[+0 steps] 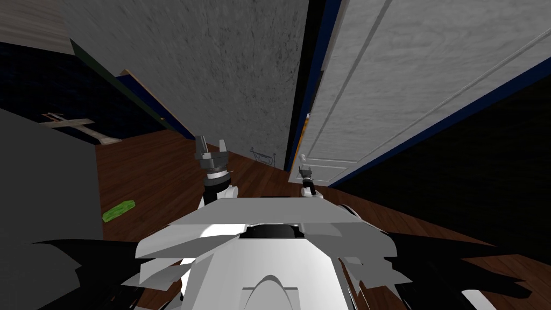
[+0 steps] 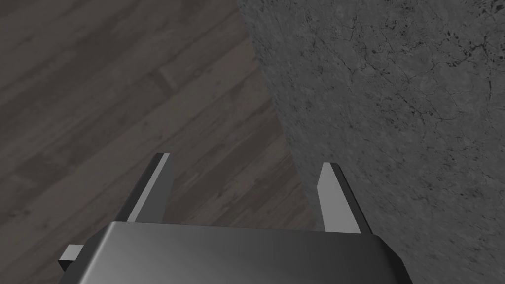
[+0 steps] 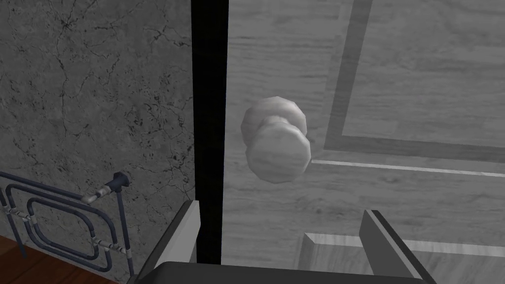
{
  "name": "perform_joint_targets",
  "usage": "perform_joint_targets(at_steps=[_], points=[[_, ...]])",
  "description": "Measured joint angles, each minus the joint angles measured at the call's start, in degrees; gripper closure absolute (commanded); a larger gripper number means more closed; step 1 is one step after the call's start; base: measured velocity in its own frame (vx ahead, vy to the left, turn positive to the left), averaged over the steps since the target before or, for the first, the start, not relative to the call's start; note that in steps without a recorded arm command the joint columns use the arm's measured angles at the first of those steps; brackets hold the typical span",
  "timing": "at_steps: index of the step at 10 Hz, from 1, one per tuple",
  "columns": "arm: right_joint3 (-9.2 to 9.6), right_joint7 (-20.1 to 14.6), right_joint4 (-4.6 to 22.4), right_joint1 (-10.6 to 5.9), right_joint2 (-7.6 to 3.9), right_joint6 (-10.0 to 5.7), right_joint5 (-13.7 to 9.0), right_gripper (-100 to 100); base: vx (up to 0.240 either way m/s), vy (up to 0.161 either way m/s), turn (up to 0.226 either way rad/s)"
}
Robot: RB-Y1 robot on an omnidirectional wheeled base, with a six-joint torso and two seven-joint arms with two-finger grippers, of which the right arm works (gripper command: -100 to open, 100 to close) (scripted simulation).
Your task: Pull the door open
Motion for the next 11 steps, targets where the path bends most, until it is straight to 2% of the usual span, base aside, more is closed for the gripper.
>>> perform_joint_targets(at_steps=[2,3,4,5,6,7,8,9,10,11], points=[[0.24,-1.32,0.04,-0.18,0.2,-0.07,-0.3,-100,0.04,0.01,0.077],[0.09,-2.04,0.92,-0.23,-0.61,-0.47,-0.54,-100,0.185,0.03,0.129],[-0.24,-2.28,-1.9,1.72,-1.66,0.29,-0.88,-100,0.15,0.016,0.008],[-0.17,-2.81,-0.35,1.08,-1.78,-0.2,-0.87,-100,0.183,0.03,0.146],[-0.24,-3.91,0.96,0.95,-2.66,-1.06,-1.08,-100,0.189,0.014,0.163],[-0.16,-5.48,3.99,0.14,-3.35,-2.73,-1.18,-100,0.129,0.003,0.027],[-0.41,-5.75,2.24,1.23,-3.97,-2.5,-1.43,-100,0.204,0.002,0.097],[-0.64,-6.33,1.44,2.29,-5.17,-2.22,-1.74,-100,0.11,-0.005,0.027],[-0.67,-6.55,1.42,2.35,-5.32,-2.24,-1.77,100,-0.021,-0.002,-0.032],[-0.73,-6.43,1.44,2.27,-5.33,-2.23,-1.78,100,-0.041,-0.003,0.0]])
